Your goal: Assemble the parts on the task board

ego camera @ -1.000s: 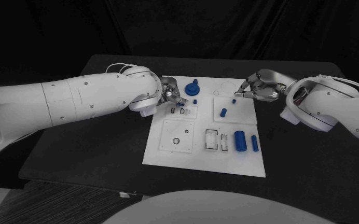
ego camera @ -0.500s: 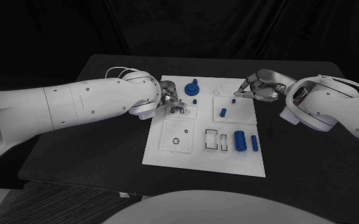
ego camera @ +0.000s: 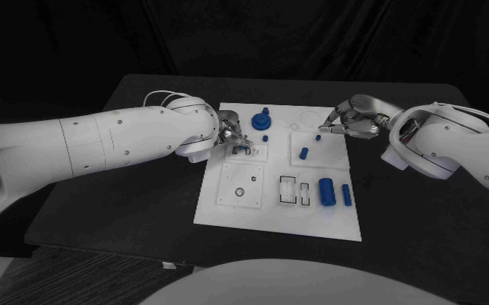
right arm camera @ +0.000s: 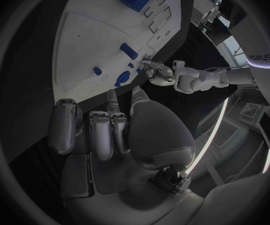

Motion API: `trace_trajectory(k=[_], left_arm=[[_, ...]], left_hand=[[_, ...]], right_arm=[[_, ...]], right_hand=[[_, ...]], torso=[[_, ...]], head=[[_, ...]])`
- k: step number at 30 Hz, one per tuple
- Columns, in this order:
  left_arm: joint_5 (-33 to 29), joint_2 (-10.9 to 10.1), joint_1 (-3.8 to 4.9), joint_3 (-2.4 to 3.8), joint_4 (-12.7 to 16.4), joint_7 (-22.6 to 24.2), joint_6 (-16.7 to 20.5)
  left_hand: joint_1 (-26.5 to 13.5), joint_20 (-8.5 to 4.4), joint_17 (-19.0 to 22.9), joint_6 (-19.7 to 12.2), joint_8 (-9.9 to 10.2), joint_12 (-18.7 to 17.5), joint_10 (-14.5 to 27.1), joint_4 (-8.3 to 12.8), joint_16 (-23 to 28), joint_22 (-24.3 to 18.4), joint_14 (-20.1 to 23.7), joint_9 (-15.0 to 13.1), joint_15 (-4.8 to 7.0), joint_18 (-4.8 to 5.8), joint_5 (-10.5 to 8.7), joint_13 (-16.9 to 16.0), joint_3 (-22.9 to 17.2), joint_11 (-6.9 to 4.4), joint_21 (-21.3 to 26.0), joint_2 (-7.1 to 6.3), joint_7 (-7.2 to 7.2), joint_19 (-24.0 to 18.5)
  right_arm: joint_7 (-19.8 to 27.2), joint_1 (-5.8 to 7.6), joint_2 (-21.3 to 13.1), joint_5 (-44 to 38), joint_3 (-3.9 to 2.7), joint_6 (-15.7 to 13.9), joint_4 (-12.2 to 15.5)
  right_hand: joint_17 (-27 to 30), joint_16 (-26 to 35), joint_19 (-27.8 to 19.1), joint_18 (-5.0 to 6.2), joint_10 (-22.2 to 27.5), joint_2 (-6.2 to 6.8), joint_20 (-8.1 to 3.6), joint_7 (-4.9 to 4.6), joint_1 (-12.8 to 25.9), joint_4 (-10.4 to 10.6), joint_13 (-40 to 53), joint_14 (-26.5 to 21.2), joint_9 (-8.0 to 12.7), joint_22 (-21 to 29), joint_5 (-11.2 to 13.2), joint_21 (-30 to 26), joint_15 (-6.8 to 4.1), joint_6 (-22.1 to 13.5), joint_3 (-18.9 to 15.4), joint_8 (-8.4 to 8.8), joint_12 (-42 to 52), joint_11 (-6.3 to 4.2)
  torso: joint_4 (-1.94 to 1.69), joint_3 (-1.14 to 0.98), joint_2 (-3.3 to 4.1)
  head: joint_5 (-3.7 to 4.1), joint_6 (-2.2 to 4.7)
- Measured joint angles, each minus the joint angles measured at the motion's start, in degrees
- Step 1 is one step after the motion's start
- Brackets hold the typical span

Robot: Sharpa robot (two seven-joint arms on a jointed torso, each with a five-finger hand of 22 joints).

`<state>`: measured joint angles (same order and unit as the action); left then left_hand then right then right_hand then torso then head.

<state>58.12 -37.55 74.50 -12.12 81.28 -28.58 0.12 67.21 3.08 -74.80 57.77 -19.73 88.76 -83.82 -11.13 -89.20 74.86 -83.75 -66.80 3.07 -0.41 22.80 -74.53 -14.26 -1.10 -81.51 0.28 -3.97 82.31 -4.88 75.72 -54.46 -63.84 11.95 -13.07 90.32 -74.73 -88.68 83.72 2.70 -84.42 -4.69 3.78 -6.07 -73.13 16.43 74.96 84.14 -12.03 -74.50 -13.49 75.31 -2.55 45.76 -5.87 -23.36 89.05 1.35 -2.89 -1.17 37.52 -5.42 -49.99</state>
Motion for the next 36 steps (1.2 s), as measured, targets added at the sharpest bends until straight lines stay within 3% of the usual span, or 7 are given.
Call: trace_trajectory(k=[36], left_arm=[[0.3,-0.1,-0.01,0.09,0.7,0.4,-1.8]], left_hand=[[0.0,0.00,0.0,-0.2,0.0,0.0,0.0,0.0,0.0,0.0,0.0,0.0,0.00,0.00,0.00,0.0,0.0,0.00,0.0,0.00,-0.01,0.0]], right_arm=[[0.0,-0.31,0.1,0.0,0.00,0.1,-0.3]], right_hand=[[0.0,0.0,0.0,0.00,0.0,0.00,0.00,0.00,0.0,0.0,0.0,0.0,0.0,0.0,0.0,0.0,0.00,0.0,0.0,0.00,0.0,0.00]], torso=[[-0.02,0.01,-0.01]], head=[[-0.21,0.00]])
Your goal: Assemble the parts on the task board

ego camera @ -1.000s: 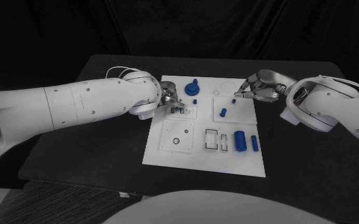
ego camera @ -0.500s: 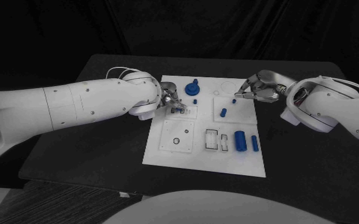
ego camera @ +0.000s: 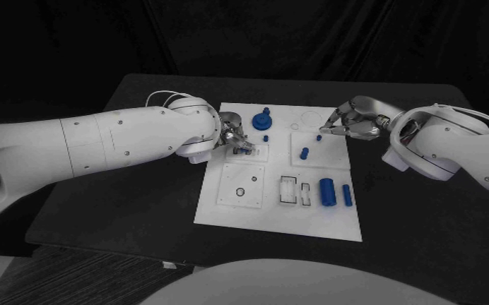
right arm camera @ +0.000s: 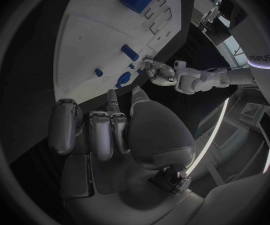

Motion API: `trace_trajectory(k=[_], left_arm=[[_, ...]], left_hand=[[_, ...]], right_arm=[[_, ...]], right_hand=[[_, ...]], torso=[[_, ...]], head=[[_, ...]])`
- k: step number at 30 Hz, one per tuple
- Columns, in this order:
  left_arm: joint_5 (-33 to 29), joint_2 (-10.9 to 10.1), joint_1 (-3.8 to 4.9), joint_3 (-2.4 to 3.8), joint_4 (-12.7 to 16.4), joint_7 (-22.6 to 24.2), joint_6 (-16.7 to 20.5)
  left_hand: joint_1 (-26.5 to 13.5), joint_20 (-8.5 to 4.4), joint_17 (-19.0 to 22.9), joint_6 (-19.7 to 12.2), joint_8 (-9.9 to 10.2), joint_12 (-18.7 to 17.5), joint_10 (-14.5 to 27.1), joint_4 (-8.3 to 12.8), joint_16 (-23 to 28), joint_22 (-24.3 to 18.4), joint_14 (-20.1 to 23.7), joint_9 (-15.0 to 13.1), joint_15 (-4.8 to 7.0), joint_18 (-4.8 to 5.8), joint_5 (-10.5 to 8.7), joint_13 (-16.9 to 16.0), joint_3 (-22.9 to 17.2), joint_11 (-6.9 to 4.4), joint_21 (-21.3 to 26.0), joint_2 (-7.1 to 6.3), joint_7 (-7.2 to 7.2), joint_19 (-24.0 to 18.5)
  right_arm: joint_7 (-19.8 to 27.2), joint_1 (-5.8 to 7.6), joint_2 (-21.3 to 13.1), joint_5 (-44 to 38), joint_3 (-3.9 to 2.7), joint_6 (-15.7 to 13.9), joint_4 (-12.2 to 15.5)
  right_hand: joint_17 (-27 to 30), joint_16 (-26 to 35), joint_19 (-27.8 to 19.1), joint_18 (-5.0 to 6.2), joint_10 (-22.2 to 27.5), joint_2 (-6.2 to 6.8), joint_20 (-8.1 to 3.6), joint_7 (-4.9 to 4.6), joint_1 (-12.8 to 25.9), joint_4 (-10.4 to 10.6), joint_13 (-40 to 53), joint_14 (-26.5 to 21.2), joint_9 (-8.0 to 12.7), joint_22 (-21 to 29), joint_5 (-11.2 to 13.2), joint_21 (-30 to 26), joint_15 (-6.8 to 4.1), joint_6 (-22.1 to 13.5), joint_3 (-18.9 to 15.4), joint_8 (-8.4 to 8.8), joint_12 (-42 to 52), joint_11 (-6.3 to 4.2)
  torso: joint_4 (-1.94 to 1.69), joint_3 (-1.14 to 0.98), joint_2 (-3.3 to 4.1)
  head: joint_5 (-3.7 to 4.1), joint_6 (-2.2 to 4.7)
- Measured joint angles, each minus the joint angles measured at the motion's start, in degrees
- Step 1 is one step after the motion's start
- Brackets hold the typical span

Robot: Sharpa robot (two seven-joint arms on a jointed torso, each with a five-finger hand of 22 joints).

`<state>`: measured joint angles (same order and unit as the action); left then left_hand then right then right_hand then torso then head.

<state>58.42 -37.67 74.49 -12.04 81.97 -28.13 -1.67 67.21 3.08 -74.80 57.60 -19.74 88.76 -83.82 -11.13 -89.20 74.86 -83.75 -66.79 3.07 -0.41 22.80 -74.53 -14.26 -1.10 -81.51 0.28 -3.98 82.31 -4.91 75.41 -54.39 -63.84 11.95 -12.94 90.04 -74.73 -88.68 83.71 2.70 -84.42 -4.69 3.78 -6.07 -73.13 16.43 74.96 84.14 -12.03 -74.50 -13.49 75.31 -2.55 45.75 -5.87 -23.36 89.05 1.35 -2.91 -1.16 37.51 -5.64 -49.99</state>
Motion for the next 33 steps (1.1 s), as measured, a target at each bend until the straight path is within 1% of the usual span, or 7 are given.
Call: trace_trajectory(k=[5,7,9,22,23,33], left_arm=[[0.0,0.1,0.02,0.05,-0.2,0.0,-0.4],[0.0,0.2,0.03,0.06,-0.3,0.0,-0.5],[0.0,0.2,0.03,0.06,-0.4,0.0,-0.7],[0.1,0.3,0.07,0.12,-0.5,0.0,-1.3],[0.1,0.3,0.07,0.12,-0.5,0.0,-1.3],[0.1,0.5,0.06,0.01,-0.6,0.9,-1.2]], left_hand=[[0.0,0.00,0.0,0.0,0.0,0.0,0.0,0.0,0.0,0.0,0.0,0.0,0.00,0.00,-0.01,0.0,0.0,0.00,0.0,0.00,0.00,0.0],[-0.5,0.00,0.0,0.3,0.0,0.0,0.0,0.0,0.0,0.0,0.0,0.0,0.00,0.00,-0.01,0.0,0.0,0.00,0.0,-0.52,0.25,0.0],[-0.5,0.00,0.0,0.3,0.0,0.0,0.0,0.0,0.0,0.0,0.0,0.0,0.00,0.00,-0.65,0.0,0.0,0.00,0.0,-0.52,0.31,0.0],[-0.5,0.01,0.0,0.3,0.0,0.0,0.0,0.0,0.0,0.0,0.0,0.0,0.00,0.00,-0.67,0.0,0.0,0.00,0.0,-0.52,0.31,0.0],[-0.5,0.00,0.0,0.3,0.0,0.0,0.0,0.0,0.0,0.0,0.0,0.0,0.00,0.00,-1.31,0.0,0.0,0.00,0.0,-0.52,0.31,0.0],[-0.5,0.01,0.0,0.3,0.0,0.0,0.0,0.0,0.0,0.0,0.0,0.0,0.00,0.00,-1.33,0.0,0.0,0.00,0.6,-0.52,0.31,0.0]], right_arm=[[0.0,-0.03,0.0,0.0,0.00,0.0,0.0],[0.0,-0.04,0.0,0.0,0.00,0.0,0.0],[0.0,-0.04,0.0,0.0,0.00,0.1,0.0],[0.0,-0.20,0.0,0.0,0.00,0.1,0.0],[-0.1,-0.22,0.0,0.0,0.00,0.1,0.0],[-0.1,-0.56,-0.1,0.0,0.00,0.2,-0.1]], right_hand=[[0.0,0.6,0.0,0.00,0.0,0.00,0.00,0.00,0.0,0.0,0.0,0.0,0.0,0.0,0.0,0.0,0.00,0.0,0.0,0.00,0.0,0.00],[0.0,0.7,0.0,0.00,0.0,0.00,0.00,0.00,0.0,0.0,0.0,0.0,0.0,0.0,0.0,0.0,0.00,0.0,0.0,0.00,0.0,0.00],[0.0,0.7,0.0,0.00,0.0,0.00,0.00,0.00,0.0,0.0,0.0,0.0,0.0,0.0,0.0,-0.8,0.00,0.0,0.0,0.00,0.0,0.00],[0.0,0.7,0.0,0.00,0.0,0.00,0.00,0.00,0.0,0.0,0.0,0.0,0.0,0.0,0.0,-0.8,0.00,0.0,0.0,0.00,0.0,0.00],[0.0,0.7,0.0,0.00,0.0,0.00,0.00,0.00,0.0,0.0,0.0,0.0,0.0,0.0,0.0,-0.8,0.00,0.0,0.0,0.00,0.0,0.00],[0.0,0.7,0.0,0.00,0.0,0.00,0.00,0.00,0.0,0.0,0.0,0.0,0.0,0.0,0.0,-0.8,0.00,0.0,0.0,0.00,0.0,0.00]], torso=[[0.00,-0.01,0.00],[0.01,-0.01,0.00],[0.01,-0.01,0.00],[0.02,-0.02,0.02],[0.02,-0.02,0.02],[0.02,-0.02,0.04]], head=[[-0.02,0.00],[-0.02,0.00],[-0.02,0.00],[-0.05,0.00],[-0.05,0.00],[-0.05,0.00]])
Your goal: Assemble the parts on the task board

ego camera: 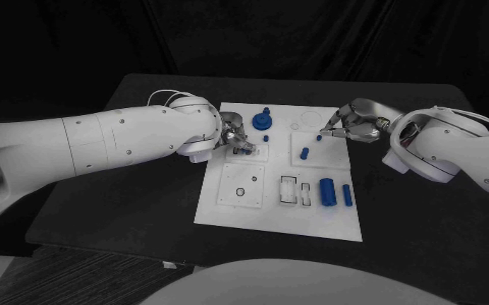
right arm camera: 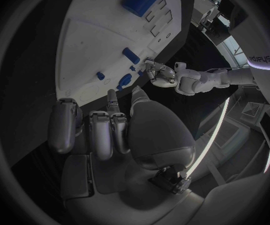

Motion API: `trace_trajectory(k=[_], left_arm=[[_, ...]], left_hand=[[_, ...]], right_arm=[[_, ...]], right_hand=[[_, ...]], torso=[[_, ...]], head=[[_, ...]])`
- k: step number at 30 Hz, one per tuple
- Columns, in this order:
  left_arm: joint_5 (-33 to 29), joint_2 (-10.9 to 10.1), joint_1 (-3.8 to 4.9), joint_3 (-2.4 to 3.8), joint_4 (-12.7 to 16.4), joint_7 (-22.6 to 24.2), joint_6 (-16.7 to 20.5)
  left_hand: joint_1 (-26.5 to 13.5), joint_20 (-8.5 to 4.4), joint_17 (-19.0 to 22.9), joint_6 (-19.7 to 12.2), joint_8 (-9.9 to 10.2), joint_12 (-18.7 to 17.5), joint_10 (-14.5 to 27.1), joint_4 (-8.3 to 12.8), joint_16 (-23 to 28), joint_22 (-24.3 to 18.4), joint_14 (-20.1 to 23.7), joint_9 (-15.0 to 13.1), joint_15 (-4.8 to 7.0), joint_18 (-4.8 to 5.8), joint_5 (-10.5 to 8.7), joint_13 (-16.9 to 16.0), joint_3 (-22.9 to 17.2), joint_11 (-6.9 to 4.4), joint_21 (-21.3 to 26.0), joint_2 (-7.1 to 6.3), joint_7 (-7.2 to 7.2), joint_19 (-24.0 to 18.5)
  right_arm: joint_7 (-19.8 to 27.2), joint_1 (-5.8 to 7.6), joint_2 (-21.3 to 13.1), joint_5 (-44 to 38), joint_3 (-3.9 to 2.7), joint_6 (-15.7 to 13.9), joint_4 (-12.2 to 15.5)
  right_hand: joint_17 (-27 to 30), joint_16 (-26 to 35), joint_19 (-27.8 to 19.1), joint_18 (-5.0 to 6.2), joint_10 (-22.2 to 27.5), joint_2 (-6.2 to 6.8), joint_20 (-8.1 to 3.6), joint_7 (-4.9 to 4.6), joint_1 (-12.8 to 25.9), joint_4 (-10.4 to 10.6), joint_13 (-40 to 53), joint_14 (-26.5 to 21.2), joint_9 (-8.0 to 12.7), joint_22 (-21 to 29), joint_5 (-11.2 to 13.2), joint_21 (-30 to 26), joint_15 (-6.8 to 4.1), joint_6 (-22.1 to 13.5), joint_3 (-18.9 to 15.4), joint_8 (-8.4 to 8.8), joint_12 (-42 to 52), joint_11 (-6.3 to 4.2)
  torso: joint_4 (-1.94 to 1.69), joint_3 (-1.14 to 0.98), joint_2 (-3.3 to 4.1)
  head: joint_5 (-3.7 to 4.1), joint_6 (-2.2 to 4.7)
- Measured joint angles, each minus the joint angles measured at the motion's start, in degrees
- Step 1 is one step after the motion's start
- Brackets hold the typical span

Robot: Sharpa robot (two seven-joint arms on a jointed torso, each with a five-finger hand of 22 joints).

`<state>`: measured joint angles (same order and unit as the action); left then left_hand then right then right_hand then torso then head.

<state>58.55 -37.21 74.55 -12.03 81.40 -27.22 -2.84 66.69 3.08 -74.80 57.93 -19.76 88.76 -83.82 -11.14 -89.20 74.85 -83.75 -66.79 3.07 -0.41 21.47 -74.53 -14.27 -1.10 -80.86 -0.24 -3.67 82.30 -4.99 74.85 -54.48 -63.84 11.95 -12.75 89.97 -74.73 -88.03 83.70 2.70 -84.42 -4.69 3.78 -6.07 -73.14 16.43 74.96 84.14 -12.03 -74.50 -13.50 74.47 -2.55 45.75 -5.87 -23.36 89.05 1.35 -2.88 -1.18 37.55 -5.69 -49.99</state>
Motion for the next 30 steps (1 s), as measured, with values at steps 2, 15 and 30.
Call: trace_trajectory(k=[2,15,30], left_arm=[[0.0,0.0,-0.01,-0.02,0.0,0.2,0.0],[0.0,0.1,-0.08,-0.11,0.0,1.3,0.1],[0.0,0.1,-0.07,0.02,-0.2,0.6,-0.5]], left_hand=[[0.0,0.00,0.0,0.0,0.0,0.0,0.0,0.0,0.0,0.0,0.0,0.0,0.00,0.00,0.00,0.0,0.0,0.00,0.0,0.00,0.00,0.0],[0.0,0.00,0.0,0.0,0.0,0.0,0.0,0.0,0.0,0.0,0.0,0.1,0.00,0.00,0.00,0.0,0.0,0.00,0.0,0.00,0.00,0.0],[0.0,0.00,0.0,0.0,0.0,0.0,0.0,0.0,0.0,0.0,0.0,0.1,0.00,0.00,-1.33,0.0,0.0,0.00,0.0,0.00,0.00,0.0]], right_arm=[[0.0,-0.05,0.0,0.0,0.00,0.0,0.0],[0.0,-0.18,-0.1,0.0,0.00,0.0,-0.1],[-0.1,-0.28,-0.1,0.0,0.00,0.1,-0.1]], right_hand=[[0.0,0.0,0.0,0.00,0.0,0.00,0.00,0.00,0.0,0.0,0.0,0.0,0.0,0.0,0.0,0.0,0.00,0.0,0.0,0.00,0.0,0.00],[0.0,0.0,0.0,0.00,0.0,0.00,0.00,0.00,0.0,0.0,0.0,0.0,0.0,0.0,0.0,0.0,0.00,0.0,0.0,0.00,0.0,0.00],[0.0,0.0,0.0,0.00,0.0,0.00,0.00,0.00,0.0,0.0,0.0,0.0,0.0,0.0,0.0,0.0,0.00,0.0,0.0,0.00,0.0,0.00]], torso=[[0.00,0.00,0.00],[0.01,0.01,0.00],[0.01,0.01,-0.02]], head=[[0.00,0.00],[0.02,0.00],[-0.10,0.00]])
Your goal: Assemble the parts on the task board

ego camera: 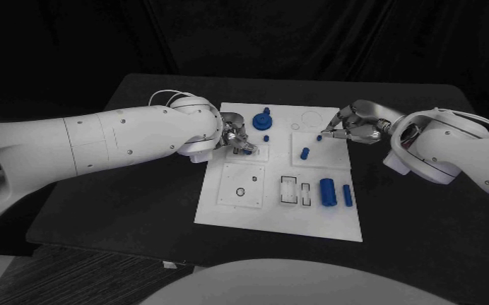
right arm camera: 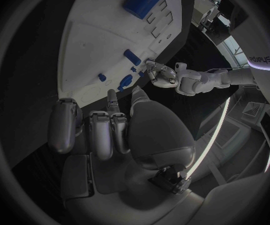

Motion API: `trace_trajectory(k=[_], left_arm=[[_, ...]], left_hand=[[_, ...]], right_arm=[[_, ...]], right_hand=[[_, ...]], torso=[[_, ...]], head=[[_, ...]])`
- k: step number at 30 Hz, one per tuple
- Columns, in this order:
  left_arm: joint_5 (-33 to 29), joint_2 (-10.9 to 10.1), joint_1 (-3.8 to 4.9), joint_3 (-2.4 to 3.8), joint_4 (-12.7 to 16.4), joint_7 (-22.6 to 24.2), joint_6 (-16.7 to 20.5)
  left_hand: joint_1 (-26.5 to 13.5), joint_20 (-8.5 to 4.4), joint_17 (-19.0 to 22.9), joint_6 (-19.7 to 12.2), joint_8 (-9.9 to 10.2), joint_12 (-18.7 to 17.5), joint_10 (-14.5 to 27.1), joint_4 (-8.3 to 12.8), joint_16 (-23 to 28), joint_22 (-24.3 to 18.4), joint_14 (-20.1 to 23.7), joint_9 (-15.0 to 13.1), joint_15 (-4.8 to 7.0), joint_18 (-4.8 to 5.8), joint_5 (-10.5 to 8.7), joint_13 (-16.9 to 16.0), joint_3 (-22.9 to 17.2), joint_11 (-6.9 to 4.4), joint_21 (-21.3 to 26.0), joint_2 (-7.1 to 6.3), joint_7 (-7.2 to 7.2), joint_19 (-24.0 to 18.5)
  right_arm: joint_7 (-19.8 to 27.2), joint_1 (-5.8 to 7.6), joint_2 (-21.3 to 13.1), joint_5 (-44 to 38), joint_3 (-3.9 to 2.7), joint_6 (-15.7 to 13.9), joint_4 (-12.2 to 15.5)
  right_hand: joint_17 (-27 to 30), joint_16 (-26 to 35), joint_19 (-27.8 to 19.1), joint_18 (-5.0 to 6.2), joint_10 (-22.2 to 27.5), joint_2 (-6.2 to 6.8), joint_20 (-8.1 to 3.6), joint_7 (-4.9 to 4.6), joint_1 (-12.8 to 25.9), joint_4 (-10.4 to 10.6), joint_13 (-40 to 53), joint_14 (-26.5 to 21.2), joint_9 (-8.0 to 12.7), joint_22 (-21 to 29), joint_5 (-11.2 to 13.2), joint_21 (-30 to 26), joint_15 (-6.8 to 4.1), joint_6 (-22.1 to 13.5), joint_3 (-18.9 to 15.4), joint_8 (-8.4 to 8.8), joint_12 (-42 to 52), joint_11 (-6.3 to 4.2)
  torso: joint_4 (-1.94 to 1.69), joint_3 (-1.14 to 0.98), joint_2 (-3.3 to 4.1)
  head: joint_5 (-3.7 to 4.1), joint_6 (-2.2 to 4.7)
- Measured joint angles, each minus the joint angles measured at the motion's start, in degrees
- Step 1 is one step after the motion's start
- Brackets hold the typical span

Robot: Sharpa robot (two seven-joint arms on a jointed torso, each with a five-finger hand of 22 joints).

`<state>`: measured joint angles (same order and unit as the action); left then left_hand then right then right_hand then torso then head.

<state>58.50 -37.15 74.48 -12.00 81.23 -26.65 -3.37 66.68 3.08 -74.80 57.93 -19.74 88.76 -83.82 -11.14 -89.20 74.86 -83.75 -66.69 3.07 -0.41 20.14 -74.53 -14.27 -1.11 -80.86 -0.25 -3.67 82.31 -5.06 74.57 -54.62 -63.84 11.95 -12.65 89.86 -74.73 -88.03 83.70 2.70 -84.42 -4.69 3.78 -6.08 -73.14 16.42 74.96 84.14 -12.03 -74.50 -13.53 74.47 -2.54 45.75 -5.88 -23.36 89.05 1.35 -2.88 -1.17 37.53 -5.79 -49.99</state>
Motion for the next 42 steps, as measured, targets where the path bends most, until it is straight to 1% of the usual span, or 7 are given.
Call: trace_trajectory(k=[19,21,24,30,36,37,42], left_arm=[[0.0,-0.1,0.02,0.05,0.0,-0.4,-0.3],[0.0,-0.1,0.02,0.05,-0.1,-0.4,-0.4],[0.0,-0.1,0.02,0.05,-0.2,-0.4,-0.5],[0.0,0.0,0.03,0.05,-0.4,-0.4,-0.7],[0.0,0.1,0.04,0.06,-0.5,-0.4,-0.9],[0.0,0.2,0.04,0.05,-0.5,-0.4,-0.9],[0.0,0.2,0.04,0.04,-0.6,-0.4,-1.1]], left_hand=[[0.0,0.00,0.0,0.0,0.0,0.0,0.0,0.0,0.0,0.0,0.0,0.0,0.00,0.00,-0.01,0.0,0.0,0.00,0.0,0.00,0.00,0.0],[-0.4,0.00,0.0,0.0,0.0,0.0,0.0,-0.7,0.0,0.0,0.0,0.0,0.00,0.00,-0.67,0.0,-0.7,0.00,0.0,-0.41,0.00,0.0],[-0.6,0.00,0.0,0.0,0.0,0.0,0.0,-0.7,0.0,0.0,0.0,0.2,0.00,0.00,-3.26,0.0,-0.7,0.00,0.0,-0.59,0.01,0.0],[-0.6,0.00,0.0,0.0,0.0,0.0,0.0,-1.3,0.0,0.0,0.0,0.5,0.00,0.00,-5.33,0.0,-1.2,0.00,0.0,-0.57,0.01,0.0],[-1.4,0.29,0.0,0.0,0.0,0.0,0.0,-2.6,0.0,0.0,0.0,0.5,-0.01,0.00,-9.49,0.0,-0.2,0.02,0.0,-0.43,0.01,-0.3],[-1.9,0.29,0.0,0.0,0.0,0.0,0.0,-2.6,0.0,0.0,0.0,0.5,-0.01,0.00,-9.51,0.0,-0.2,0.05,0.0,-0.93,0.01,-0.3],[-2.5,0.30,0.0,0.0,0.0,0.0,-0.5,-4.1,0.0,0.0,0.0,0.5,-0.02,0.00,-11.12,0.0,1.2,0.46,0.7,-0.35,0.01,-0.3]], right_arm=[[0.0,-0.15,0.0,0.0,0.00,0.1,-0.1],[0.0,-0.15,0.0,0.0,0.00,0.2,-0.1],[-0.1,-0.16,0.0,0.0,0.00,0.2,-0.1],[-0.1,-0.17,0.0,0.0,0.00,0.2,-0.1],[-0.1,-0.17,0.1,0.0,0.00,0.3,-0.3],[-0.1,-0.17,0.1,0.0,0.00,0.3,-0.3],[-0.1,-0.18,0.1,0.0,0.00,0.4,-0.3]], right_hand=[[0.0,0.0,0.0,0.00,0.0,0.00,0.00,0.00,0.0,-0.6,0.0,0.0,0.0,0.0,0.0,0.0,0.00,0.0,-0.6,0.00,0.0,0.00],[0.0,0.0,0.0,-0.01,0.0,0.00,0.00,0.00,0.0,-0.6,0.0,0.0,0.0,0.0,0.0,0.0,0.00,0.0,-0.6,0.00,0.0,0.00],[0.0,0.0,0.0,0.00,0.0,0.00,0.00,0.00,0.0,-0.6,0.0,0.0,0.0,0.0,0.0,0.0,0.00,0.0,-0.6,0.00,0.0,0.00],[0.0,0.0,0.0,0.00,0.0,0.00,0.00,0.00,0.0,-0.6,0.0,0.0,0.0,0.0,0.0,0.0,0.00,0.0,-0.6,0.00,0.0,0.00],[0.0,0.0,0.0,0.00,0.0,-0.51,0.00,0.00,-0.5,-0.6,0.2,0.0,0.0,0.0,0.0,0.0,0.01,0.0,-0.6,0.00,0.4,0.01],[0.0,0.0,0.0,0.00,0.0,-0.51,0.00,0.00,-0.5,-0.6,0.2,0.0,0.0,0.0,0.0,0.0,0.01,0.0,-0.6,0.00,0.4,0.01],[0.0,0.0,0.0,0.00,0.0,-0.51,0.00,0.00,-0.5,-0.6,0.2,0.0,0.0,0.0,0.0,0.0,0.01,0.0,-0.6,0.00,0.4,0.01]], torso=[[-0.03,0.00,-0.03],[-0.03,0.00,-0.03],[-0.03,0.01,-0.03],[-0.03,0.01,-0.02],[-0.02,0.01,-0.01],[-0.01,0.01,-0.01],[0.00,0.01,0.00]], head=[[-0.03,0.00],[-0.02,0.00],[-0.02,0.00],[-0.05,0.00],[-0.12,0.00],[-0.12,0.00],[-0.14,0.00]])
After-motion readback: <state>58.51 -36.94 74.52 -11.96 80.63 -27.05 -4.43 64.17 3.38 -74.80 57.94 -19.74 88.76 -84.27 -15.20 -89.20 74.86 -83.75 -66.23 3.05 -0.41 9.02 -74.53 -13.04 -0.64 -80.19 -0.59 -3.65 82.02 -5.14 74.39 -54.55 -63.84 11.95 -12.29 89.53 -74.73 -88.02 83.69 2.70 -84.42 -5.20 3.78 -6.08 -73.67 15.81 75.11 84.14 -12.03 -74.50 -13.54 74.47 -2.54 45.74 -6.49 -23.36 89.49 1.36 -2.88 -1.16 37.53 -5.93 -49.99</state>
